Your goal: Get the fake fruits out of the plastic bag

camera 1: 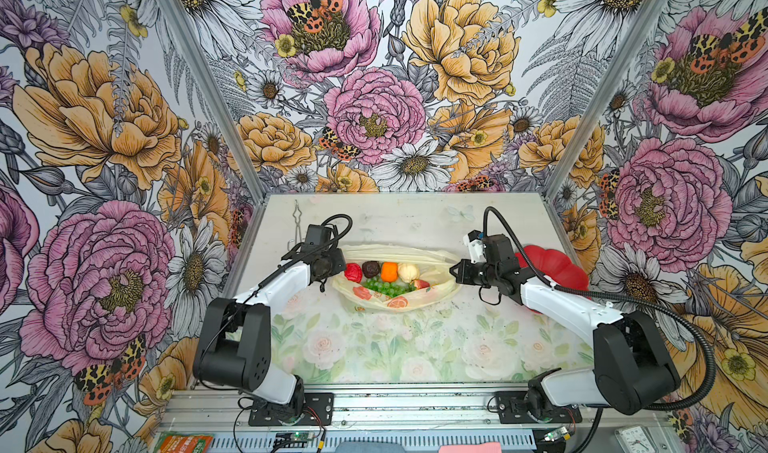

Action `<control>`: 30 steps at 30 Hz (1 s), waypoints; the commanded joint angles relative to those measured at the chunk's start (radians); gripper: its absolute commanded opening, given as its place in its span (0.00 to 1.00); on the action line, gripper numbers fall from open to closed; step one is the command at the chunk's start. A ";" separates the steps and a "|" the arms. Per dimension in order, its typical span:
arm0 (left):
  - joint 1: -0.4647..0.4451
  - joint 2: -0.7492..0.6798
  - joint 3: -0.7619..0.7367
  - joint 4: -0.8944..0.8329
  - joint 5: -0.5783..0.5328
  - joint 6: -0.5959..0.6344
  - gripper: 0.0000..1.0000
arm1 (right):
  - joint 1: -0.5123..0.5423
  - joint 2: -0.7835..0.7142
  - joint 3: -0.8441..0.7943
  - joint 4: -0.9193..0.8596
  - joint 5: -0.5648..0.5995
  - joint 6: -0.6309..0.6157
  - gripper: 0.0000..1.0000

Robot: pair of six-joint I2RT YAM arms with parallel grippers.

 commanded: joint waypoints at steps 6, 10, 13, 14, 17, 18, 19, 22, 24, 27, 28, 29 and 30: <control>0.008 0.178 0.263 -0.024 -0.024 0.028 0.00 | 0.055 0.089 0.158 -0.003 0.077 0.032 0.00; 0.012 0.222 0.369 -0.050 -0.049 0.036 0.06 | 0.065 0.156 0.231 -0.002 0.096 0.052 0.00; -0.008 0.201 0.365 -0.077 -0.099 0.014 0.28 | 0.086 0.188 0.255 0.000 0.114 0.065 0.00; -0.016 0.191 0.357 -0.092 -0.127 0.005 0.36 | 0.096 0.195 0.257 0.000 0.117 0.067 0.00; -0.044 0.149 0.316 -0.143 -0.192 -0.020 0.62 | 0.142 0.203 0.253 0.003 0.139 0.069 0.00; -0.055 0.135 0.300 -0.157 -0.216 -0.025 0.66 | 0.153 0.204 0.250 0.004 0.146 0.070 0.00; -0.068 0.114 0.282 -0.167 -0.225 -0.031 0.70 | 0.164 0.201 0.245 0.004 0.152 0.072 0.00; -0.107 0.062 0.230 -0.170 -0.268 -0.042 0.76 | 0.189 0.192 0.227 0.005 0.170 0.072 0.00; -0.123 0.047 0.204 -0.170 -0.264 -0.046 0.78 | 0.199 0.183 0.217 0.005 0.177 0.074 0.00; -0.134 0.053 0.163 -0.168 -0.256 -0.053 0.78 | 0.204 0.169 0.202 0.005 0.186 0.077 0.00; -0.134 0.058 0.149 -0.167 -0.255 -0.059 0.78 | 0.204 0.165 0.197 0.005 0.190 0.078 0.00; -0.134 0.063 0.134 -0.157 -0.254 -0.058 0.76 | 0.204 0.159 0.194 0.005 0.193 0.078 0.00; -0.134 0.064 0.117 -0.141 -0.249 -0.054 0.73 | 0.204 0.156 0.191 0.005 0.195 0.078 0.00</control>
